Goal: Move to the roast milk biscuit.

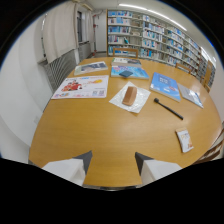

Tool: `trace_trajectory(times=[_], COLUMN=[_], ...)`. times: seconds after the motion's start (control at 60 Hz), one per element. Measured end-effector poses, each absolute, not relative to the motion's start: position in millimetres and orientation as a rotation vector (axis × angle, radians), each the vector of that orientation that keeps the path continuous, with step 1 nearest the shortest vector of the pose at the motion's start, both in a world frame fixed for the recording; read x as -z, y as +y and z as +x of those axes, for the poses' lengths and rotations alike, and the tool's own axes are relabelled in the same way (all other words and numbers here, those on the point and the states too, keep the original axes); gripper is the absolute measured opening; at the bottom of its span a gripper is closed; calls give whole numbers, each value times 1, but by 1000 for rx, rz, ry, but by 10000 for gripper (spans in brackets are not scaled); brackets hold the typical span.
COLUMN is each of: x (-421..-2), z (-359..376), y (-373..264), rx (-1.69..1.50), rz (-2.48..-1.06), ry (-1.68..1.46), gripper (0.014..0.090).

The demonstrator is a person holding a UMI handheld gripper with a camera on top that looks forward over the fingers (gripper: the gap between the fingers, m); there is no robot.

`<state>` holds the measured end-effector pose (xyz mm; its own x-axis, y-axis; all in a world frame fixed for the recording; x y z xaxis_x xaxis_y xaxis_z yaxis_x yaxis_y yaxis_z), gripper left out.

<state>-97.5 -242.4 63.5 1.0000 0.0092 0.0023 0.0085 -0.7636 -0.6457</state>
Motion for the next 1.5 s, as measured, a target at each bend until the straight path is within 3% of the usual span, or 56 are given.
trace_trajectory(times=[0.233,0.883,1.5], x=[-60,-39,2], z=[-55,152,191], y=[-250,-260,-200], rx=[40,55,39], rz=[-2437,-2478,-2479], ry=[27,-57,-99], gripper=[849,846,845])
